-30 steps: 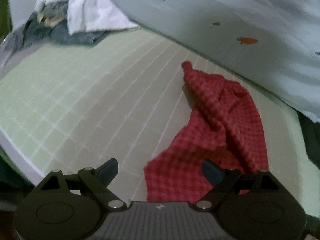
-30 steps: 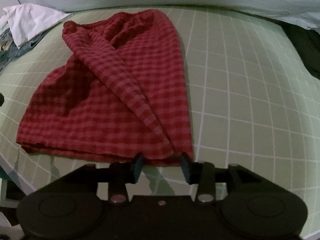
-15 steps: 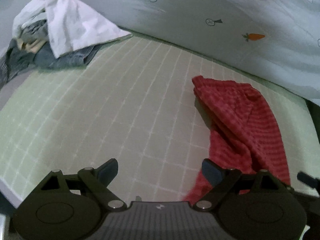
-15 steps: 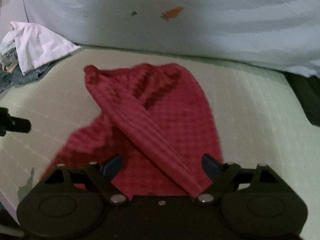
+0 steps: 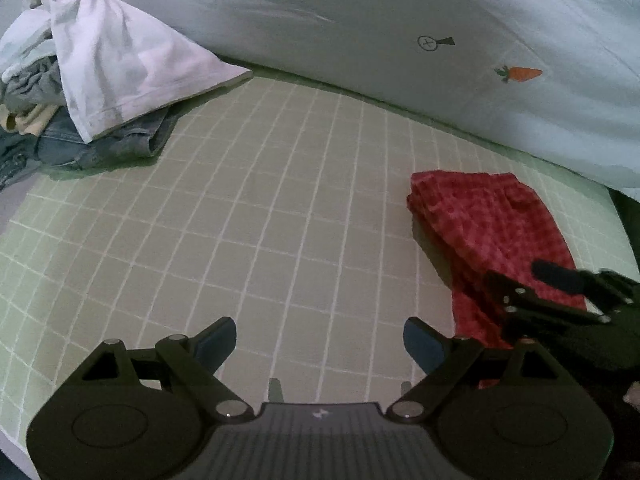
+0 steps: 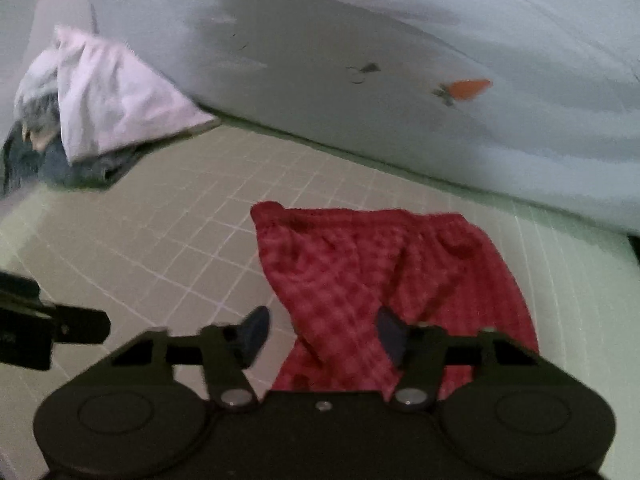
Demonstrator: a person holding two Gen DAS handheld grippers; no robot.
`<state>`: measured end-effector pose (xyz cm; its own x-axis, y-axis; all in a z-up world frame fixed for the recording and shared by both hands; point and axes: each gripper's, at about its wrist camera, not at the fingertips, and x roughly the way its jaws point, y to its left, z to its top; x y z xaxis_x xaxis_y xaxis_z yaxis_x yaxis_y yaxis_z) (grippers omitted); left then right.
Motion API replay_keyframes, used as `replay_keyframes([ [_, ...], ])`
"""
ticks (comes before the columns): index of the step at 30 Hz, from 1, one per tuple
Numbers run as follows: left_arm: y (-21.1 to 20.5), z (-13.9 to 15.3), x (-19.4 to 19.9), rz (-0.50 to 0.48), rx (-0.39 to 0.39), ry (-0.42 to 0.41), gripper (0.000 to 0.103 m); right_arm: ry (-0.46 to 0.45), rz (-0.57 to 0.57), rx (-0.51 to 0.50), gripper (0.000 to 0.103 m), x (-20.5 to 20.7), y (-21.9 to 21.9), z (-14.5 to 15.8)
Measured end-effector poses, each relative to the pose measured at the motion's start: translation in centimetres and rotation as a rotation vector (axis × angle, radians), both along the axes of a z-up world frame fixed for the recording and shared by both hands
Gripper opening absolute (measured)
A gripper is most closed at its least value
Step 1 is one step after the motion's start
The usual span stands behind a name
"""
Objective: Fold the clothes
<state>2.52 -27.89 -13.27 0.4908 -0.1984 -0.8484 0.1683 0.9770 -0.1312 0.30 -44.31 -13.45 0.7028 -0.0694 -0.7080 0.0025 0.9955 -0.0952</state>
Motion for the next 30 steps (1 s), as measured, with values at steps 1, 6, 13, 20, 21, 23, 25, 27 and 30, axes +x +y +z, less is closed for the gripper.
replay_keyframes([
  [1,-0.2,-0.1,0.2,0.007,-0.007,0.002,0.091,0.014,0.010,-0.022,0.041,0.6,0.2,-0.3],
  [6,-1.7,-0.8,1.5,0.046,-0.047,0.013,0.091,-0.036,0.041,-0.004,0.001,1.1,-2.4,1.1],
  [13,-5.5,-1.4,3.7,0.098,-0.081,0.000,0.091,-0.108,0.076,0.032,0.000,2.0,-6.6,3.3],
  [20,-10.0,-2.1,7.2,0.102,-0.069,-0.010,0.091,-0.076,-0.105,0.151,0.004,7.3,-17.7,2.9],
  [21,-10.5,-2.3,7.7,0.100,-0.061,-0.003,0.091,-0.047,-0.134,0.157,0.012,8.2,-19.1,2.1],
  [23,-11.4,-2.4,8.5,0.086,-0.039,0.002,0.091,0.004,-0.193,0.163,0.022,9.3,-21.3,0.7],
  [25,-12.0,-2.4,8.8,0.061,-0.014,-0.001,0.091,0.026,-0.241,0.173,0.032,9.0,-22.8,0.0],
  [27,-11.9,-2.6,8.6,0.041,0.002,0.008,0.091,0.031,-0.258,0.201,0.038,7.0,-23.3,-0.4],
  [30,-11.5,-3.0,8.0,0.020,0.016,0.033,0.091,0.056,-0.259,0.215,0.043,3.3,-22.9,-1.2],
])
